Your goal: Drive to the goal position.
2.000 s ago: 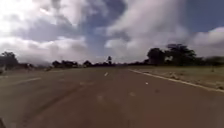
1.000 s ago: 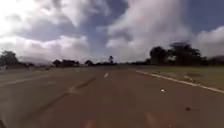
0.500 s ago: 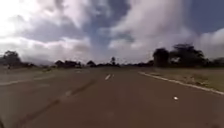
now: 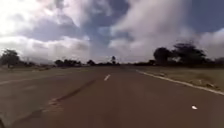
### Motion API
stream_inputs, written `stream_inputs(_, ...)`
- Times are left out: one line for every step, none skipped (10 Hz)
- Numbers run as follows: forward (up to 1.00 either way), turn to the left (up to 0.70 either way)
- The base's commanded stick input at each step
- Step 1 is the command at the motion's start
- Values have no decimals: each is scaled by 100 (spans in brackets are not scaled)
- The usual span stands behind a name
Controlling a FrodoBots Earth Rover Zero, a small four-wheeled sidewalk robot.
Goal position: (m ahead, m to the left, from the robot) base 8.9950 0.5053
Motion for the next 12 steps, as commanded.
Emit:
stream_inputs(100,-5)
stream_inputs(100,0)
stream_inputs(100,0)
stream_inputs(100,0)
stream_inputs(100,0)
stream_inputs(100,0)
stream_inputs(100,0)
stream_inputs(100,0)
stream_inputs(100,0)
stream_inputs(100,0)
stream_inputs(100,0)
stream_inputs(100,0)
